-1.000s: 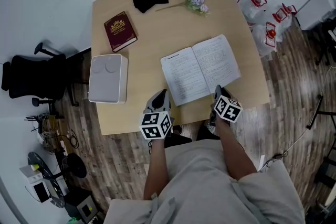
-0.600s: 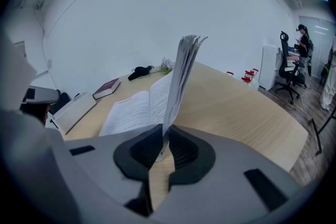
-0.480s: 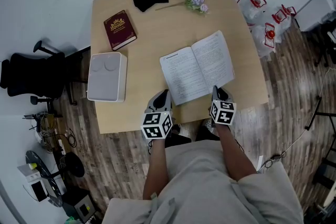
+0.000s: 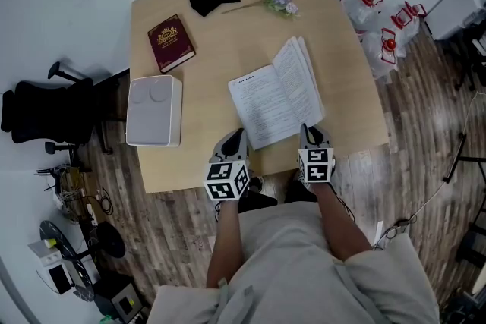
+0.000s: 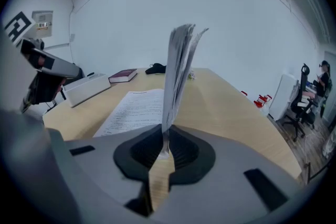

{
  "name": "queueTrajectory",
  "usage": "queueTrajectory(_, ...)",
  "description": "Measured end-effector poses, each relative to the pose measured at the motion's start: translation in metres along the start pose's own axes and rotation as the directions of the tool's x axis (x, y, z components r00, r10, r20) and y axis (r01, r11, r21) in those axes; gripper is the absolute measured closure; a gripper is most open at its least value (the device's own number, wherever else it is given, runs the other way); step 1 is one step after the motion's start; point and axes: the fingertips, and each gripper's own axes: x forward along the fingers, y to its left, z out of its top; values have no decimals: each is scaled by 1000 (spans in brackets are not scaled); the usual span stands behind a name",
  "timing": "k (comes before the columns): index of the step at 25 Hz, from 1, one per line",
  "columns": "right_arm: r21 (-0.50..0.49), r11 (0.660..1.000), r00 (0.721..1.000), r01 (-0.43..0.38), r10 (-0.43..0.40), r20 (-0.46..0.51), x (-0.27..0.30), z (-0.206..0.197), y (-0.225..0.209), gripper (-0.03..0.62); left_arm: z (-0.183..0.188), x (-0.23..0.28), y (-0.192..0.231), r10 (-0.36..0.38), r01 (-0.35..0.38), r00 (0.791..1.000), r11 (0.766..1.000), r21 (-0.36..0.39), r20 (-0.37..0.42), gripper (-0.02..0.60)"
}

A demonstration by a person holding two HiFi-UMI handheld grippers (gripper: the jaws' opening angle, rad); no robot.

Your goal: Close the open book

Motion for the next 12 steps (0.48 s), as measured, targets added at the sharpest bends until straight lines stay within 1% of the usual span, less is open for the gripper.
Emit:
queueTrajectory(6, -115, 993, 1000, -26, 24, -13, 3, -6, 16, 554, -3, -4, 1, 6, -6, 1000, 1000, -5, 4, 558)
queueTrajectory(10, -229, 972, 999, -45, 38, -33, 5, -6, 31, 554, -3, -10, 6, 20, -20, 1000, 1000, -11, 10, 558)
queueTrajectory(12, -271, 961, 998, -53, 43, -41, 6, -9, 36, 554, -3, -13, 10, 30, -29, 999, 999, -16, 15, 558)
